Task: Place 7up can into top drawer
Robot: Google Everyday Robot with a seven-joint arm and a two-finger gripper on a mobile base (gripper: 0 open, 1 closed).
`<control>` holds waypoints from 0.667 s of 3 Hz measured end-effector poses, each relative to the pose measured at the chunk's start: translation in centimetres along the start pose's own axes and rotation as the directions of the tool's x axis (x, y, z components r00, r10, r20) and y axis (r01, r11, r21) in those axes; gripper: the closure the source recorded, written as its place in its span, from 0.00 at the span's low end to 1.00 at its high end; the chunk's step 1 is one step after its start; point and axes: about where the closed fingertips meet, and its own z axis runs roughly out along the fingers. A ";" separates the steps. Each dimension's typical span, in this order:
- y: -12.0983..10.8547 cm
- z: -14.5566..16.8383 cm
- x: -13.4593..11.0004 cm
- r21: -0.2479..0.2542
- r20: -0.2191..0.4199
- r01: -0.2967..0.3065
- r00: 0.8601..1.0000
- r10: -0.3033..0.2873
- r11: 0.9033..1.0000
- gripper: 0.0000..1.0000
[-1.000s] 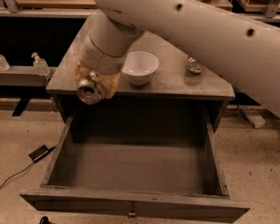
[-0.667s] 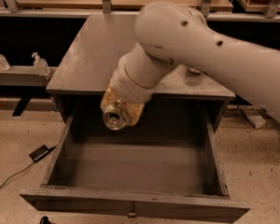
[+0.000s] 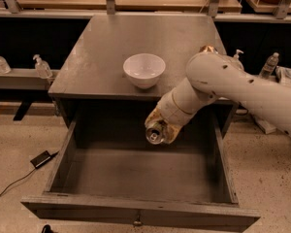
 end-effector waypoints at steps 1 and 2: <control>3.4 3.0 1.2 -0.067 0.043 -0.033 0.998 0.036 0.997 0.51; 9.7 4.4 2.0 -0.179 0.014 -0.127 0.991 0.132 0.976 0.28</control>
Offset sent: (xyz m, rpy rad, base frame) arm -0.0789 -0.1271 -0.1628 -0.2737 0.3630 -0.2442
